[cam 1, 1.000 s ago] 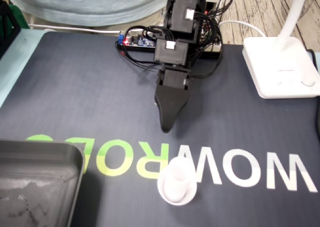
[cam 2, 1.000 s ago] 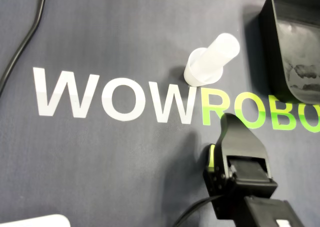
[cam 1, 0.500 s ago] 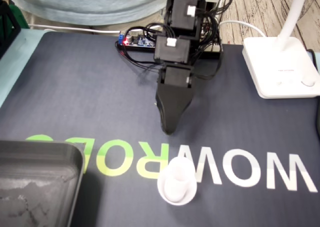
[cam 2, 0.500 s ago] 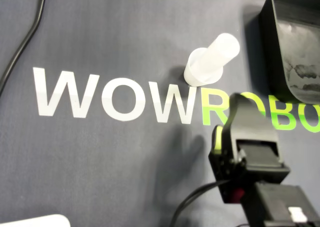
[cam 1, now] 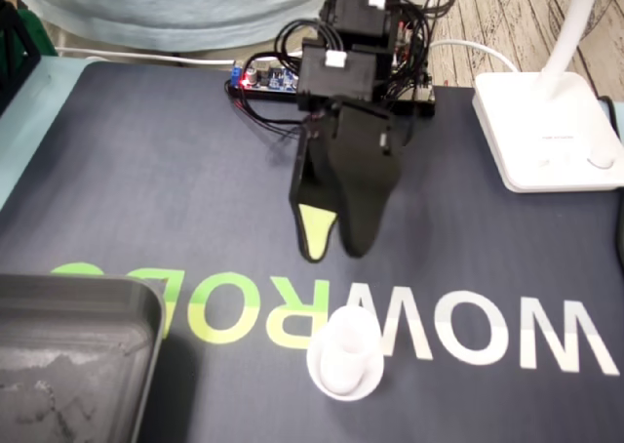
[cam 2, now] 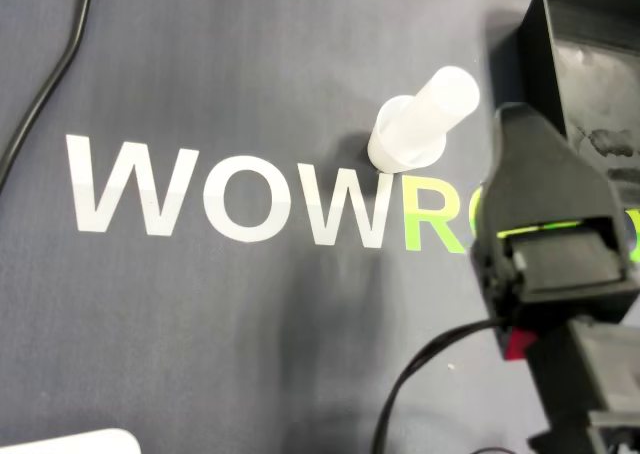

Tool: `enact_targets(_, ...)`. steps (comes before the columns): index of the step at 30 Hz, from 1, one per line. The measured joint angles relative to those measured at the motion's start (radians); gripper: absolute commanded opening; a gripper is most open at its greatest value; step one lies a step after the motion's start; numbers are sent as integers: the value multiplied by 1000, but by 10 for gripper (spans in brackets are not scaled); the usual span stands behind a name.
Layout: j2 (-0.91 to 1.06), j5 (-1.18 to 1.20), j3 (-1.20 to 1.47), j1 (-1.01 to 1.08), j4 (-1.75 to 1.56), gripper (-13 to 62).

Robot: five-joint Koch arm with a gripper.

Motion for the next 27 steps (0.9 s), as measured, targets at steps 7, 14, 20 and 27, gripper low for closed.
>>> enact_targets(7,-87,-491,0,-11,-423,329)
enact_targets(14,-298,-684,14,-11,-644,329)
enact_targets(20,-607,-742,15,-14,-966,329)
enact_targets(27,-733,-746,12,-43,-1063,329)
